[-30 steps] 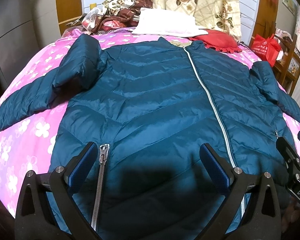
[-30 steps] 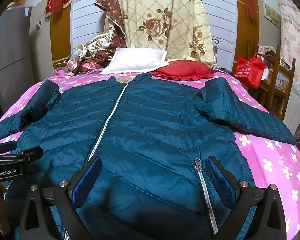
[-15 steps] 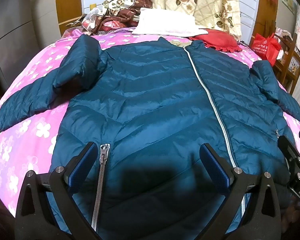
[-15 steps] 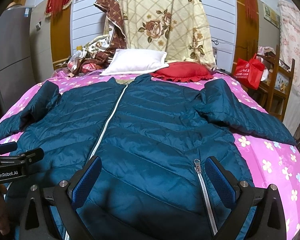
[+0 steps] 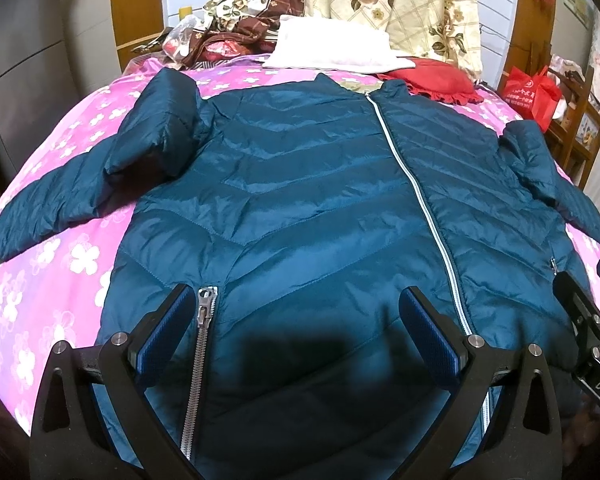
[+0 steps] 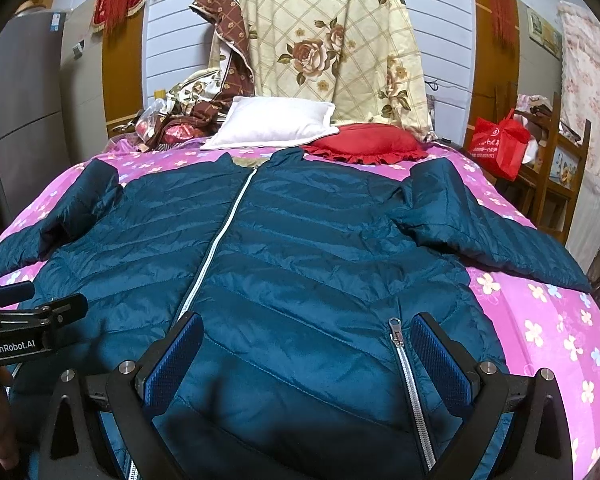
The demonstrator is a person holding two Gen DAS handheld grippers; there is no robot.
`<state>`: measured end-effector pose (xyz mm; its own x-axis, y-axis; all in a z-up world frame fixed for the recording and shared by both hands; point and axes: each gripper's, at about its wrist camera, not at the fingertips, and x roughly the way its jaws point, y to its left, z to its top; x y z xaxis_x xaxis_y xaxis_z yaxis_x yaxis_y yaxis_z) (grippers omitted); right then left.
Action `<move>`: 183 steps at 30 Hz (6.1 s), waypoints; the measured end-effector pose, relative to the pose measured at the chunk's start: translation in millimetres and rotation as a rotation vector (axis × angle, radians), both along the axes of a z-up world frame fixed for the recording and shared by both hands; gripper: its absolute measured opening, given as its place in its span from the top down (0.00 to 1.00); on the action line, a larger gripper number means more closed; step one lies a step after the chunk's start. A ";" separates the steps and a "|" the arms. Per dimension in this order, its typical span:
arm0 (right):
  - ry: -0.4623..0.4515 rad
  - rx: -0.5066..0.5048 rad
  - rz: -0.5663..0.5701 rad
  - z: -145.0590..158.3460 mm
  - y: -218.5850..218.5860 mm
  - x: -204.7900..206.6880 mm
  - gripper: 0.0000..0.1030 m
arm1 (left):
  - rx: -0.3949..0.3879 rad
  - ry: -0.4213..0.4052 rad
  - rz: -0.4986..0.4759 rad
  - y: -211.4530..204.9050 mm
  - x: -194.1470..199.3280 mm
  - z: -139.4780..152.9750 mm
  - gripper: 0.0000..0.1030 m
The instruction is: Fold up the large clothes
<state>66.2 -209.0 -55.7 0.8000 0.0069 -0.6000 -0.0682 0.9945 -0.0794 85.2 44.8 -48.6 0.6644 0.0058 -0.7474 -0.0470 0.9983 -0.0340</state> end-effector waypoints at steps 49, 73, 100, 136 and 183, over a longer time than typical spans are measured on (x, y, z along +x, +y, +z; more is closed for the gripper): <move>0.081 -0.013 0.023 -16.0 9.8 10.8 0.00 | -0.013 0.117 0.558 397.8 72.3 -53.6 0.51; 0.050 -0.025 -0.151 3.9 -72.2 -7.3 0.00 | -0.001 -0.172 0.475 298.9 54.9 99.5 0.91; 0.224 -0.071 -0.190 -19.0 -128.0 -6.9 0.00 | -0.179 0.037 -0.377 -211.1 210.9 13.6 0.91; 0.162 0.292 0.092 -7.1 -25.0 212.8 0.06 | -0.119 0.016 0.268 88.6 156.3 -23.5 0.34; 0.294 0.078 -0.017 -58.5 -24.0 229.9 0.00 | 0.019 0.082 0.122 42.0 182.9 -42.7 0.00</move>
